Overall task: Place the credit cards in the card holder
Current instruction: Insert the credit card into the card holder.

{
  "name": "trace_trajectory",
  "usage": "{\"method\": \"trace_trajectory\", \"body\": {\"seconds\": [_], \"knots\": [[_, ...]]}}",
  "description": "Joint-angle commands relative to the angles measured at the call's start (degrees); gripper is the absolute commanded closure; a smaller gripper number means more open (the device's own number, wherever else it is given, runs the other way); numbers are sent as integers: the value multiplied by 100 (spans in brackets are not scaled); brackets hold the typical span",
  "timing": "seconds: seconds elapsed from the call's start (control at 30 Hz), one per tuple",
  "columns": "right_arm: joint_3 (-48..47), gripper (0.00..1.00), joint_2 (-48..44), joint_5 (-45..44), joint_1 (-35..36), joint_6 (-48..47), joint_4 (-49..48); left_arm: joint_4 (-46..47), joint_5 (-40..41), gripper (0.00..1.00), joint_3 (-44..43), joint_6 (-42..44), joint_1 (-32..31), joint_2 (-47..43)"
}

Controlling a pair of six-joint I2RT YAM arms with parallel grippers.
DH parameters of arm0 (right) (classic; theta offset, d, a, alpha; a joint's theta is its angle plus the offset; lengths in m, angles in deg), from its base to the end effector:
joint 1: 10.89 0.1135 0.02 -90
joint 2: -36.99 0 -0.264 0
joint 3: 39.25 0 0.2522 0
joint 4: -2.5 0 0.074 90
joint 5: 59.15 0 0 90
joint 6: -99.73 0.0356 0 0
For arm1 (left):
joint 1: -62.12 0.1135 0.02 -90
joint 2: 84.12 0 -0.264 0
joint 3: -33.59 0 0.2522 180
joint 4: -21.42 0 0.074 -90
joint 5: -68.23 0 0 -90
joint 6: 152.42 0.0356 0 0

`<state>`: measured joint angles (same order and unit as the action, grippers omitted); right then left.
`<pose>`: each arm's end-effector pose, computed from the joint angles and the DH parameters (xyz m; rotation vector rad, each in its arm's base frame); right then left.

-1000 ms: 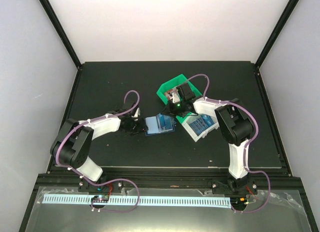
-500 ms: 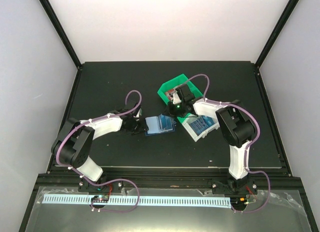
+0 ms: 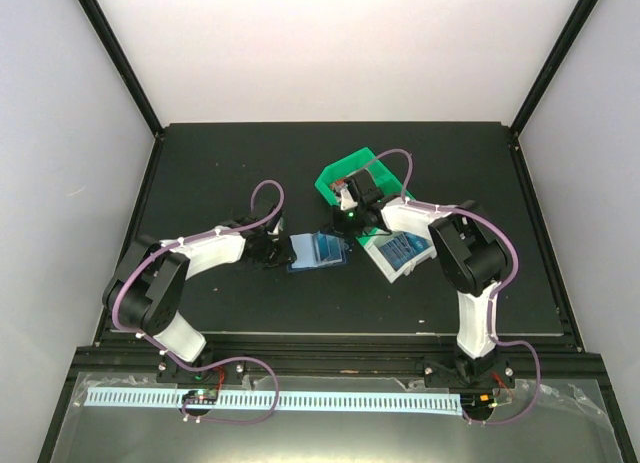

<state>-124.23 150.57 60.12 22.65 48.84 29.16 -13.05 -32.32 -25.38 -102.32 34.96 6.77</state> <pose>0.3295 0.2393 0.1484 -0.0906 2.7536 1.0865 0.2478 -0.1344 0.1442 -0.2614 2.8365 -0.5480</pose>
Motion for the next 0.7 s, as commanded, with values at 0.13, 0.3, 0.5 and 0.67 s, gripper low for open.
{"method": "trace_trajectory", "body": {"seconds": [0.13,0.3,0.5,0.67], "knots": [[63,99,37,363,95,399,-479,-452,451,60,135,-85,-43,140],[58,99,55,172,169,389,-428,-453,501,64,210,-97,-44,127],[40,99,-25,-198,192,213,-231,-507,600,65,258,-106,-43,19],[45,99,-125,-423,190,265,-151,-553,701,65,228,-114,-44,108]]}}
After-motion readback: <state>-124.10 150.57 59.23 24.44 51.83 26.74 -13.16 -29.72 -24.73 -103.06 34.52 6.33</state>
